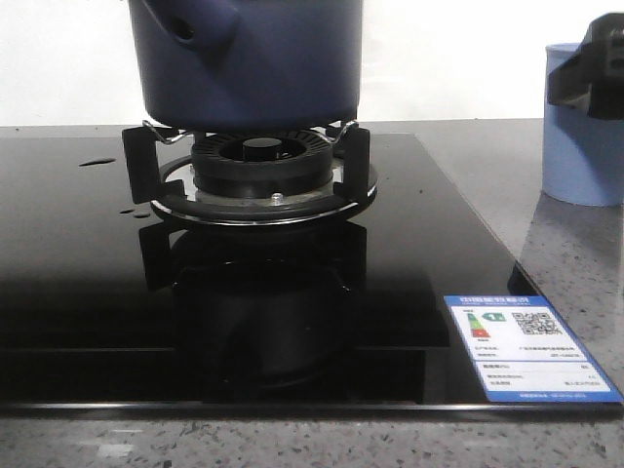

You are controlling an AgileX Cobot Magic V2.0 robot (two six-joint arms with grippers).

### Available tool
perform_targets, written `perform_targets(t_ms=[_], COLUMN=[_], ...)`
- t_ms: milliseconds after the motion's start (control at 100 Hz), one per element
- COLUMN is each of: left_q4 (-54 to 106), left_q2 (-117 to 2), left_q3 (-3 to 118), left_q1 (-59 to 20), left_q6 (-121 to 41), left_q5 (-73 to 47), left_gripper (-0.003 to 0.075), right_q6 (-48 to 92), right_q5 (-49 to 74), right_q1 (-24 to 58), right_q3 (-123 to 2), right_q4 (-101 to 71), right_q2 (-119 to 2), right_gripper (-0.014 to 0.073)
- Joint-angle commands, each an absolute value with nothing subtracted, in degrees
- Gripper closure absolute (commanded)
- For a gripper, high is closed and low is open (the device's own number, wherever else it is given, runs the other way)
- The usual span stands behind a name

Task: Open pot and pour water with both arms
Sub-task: 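Lift the blue cup with the right gripper toward the open saucepan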

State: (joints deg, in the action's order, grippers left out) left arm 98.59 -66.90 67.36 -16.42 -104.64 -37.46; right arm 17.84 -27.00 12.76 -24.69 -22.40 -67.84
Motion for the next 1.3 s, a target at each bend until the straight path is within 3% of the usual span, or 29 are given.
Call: perform_targets(t_ms=[0, 300, 370, 560, 630, 900, 1100, 1290], left_q4=[102.4, 102.4, 102.4, 102.1, 101.7, 100.3, 96.2, 91.0], left_q2=[-65.3, -65.3, -65.3, -65.3, -65.3, -64.8, -63.2, -61.8], left_q3=[69.5, 69.5, 69.5, 69.5, 69.5, 69.5, 69.5, 69.4], left_q1=[-16.4, -16.4, -16.4, -16.4, -16.4, -16.4, -16.4, -16.4], left_q6=[-104.1, -104.1, -104.1, -103.0, -102.9, -102.7, -100.0, -96.6], left_q5=[-38.1, -38.1, -38.1, -38.1, -38.1, -38.0, -37.4, -36.4], left_gripper=[0.0456, 0.0456, 0.0456, 0.0456, 0.0456, 0.0456, 0.0456, 0.0456], right_q6=[17.3, 17.1, 17.1, 17.1, 17.1, 17.1, 17.1, 17.1], right_q5=[-34.1, -35.2, -35.2, -35.6, -35.6, -35.6, -35.0, -34.7], right_q1=[12.7, 12.7, 12.7, 12.7, 12.7, 12.7, 13.4, 14.4], right_q3=[-26.2, -26.2, -26.2, -26.2, -26.2, -26.2, -26.2, -26.5], right_q4=[-22.0, -21.9, -21.9, -20.6, -20.6, -19.4, -18.8, -18.5], right_q2=[-69.0, -71.5, -71.5, -71.5, -71.5, -71.3, -68.9, -66.8], right_gripper=[-0.0062, -0.0043, 0.0020, 0.0300, 0.0342, 0.0340, 0.0221, 0.0215])
